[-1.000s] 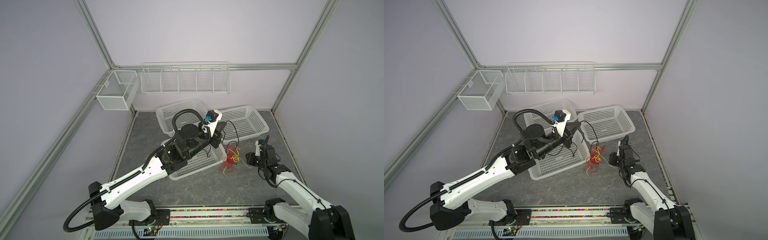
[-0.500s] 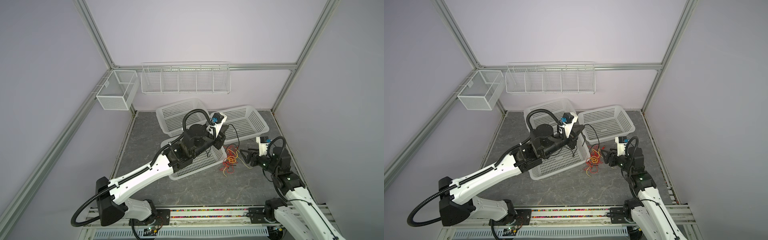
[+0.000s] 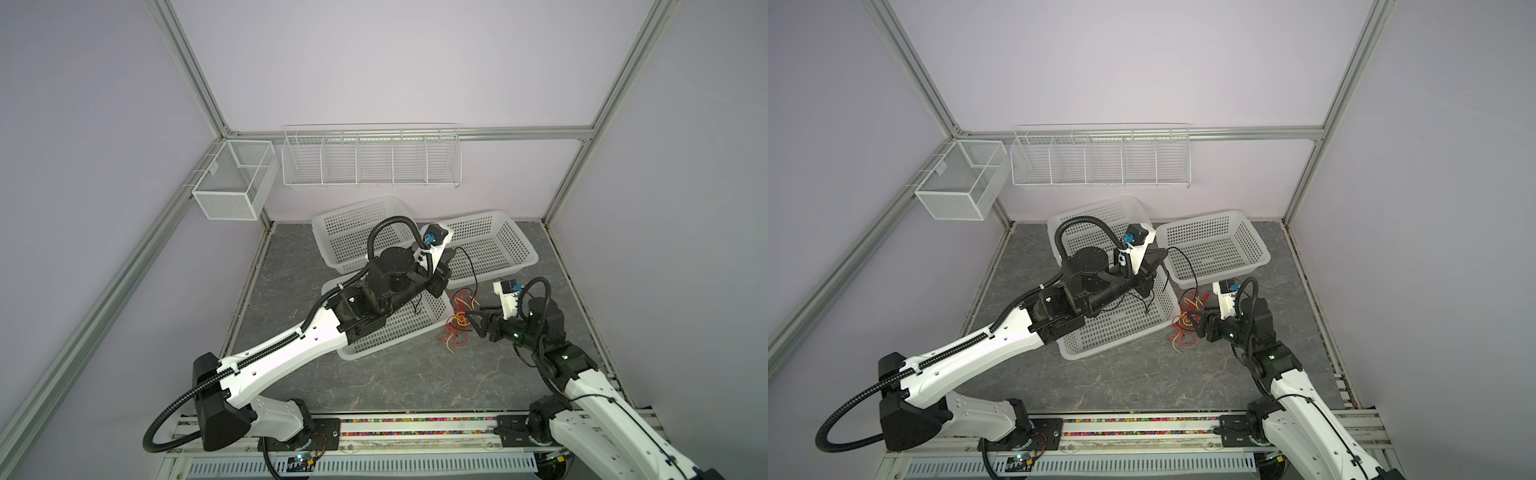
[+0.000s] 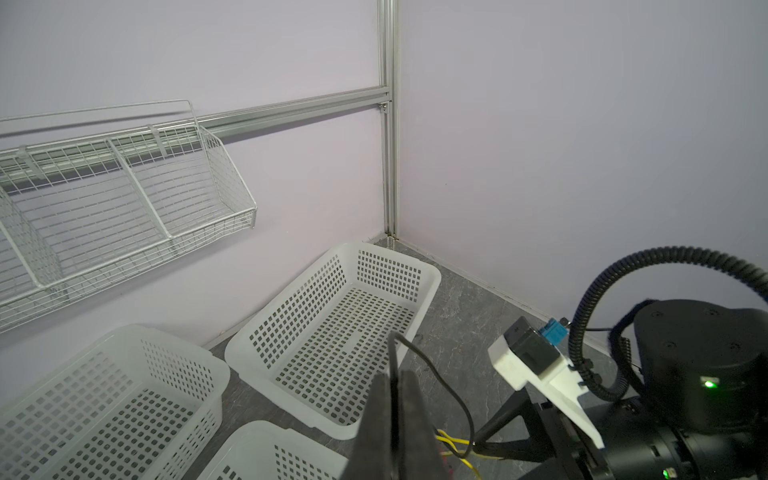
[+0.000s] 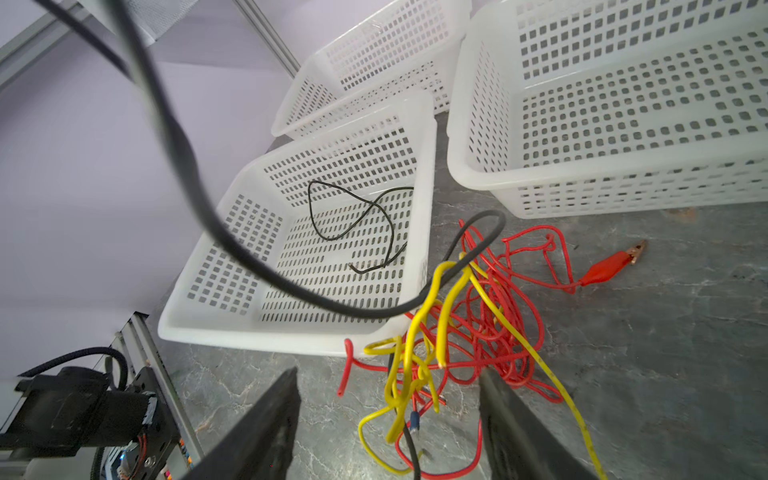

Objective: Untangle the cables

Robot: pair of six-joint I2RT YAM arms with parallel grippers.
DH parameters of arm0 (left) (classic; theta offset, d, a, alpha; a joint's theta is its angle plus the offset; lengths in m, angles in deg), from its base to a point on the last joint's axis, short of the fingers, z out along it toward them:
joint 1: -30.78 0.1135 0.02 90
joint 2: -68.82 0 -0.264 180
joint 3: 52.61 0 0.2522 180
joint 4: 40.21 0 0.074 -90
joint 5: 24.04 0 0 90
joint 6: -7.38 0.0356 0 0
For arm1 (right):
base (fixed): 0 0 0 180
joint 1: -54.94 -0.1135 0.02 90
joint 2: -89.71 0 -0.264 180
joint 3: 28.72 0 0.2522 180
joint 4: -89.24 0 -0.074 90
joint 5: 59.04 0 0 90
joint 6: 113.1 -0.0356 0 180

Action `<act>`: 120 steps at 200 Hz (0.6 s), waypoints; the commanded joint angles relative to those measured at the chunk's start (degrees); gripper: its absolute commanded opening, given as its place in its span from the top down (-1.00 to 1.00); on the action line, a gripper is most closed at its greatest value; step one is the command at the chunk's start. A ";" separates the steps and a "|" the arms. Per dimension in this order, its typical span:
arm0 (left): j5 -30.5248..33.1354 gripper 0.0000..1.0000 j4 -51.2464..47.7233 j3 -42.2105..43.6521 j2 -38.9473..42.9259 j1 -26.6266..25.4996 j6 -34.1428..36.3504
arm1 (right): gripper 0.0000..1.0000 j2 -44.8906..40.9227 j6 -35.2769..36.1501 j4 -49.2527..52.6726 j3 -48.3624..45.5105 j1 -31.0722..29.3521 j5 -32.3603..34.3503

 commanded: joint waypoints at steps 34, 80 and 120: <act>1.49 1.00 0.61 0.50 4.01 0.11 -0.22 | 0.17 7.30 -4.84 -11.61 -0.40 -1.37 6.31; 5.81 1.00 0.06 2.36 7.32 0.15 1.25 | 0.73 12.07 -4.32 -9.54 0.94 -2.22 9.03; 9.01 1.00 -0.10 3.75 11.63 0.20 2.23 | 0.87 13.51 -5.54 -3.37 1.19 -2.29 19.75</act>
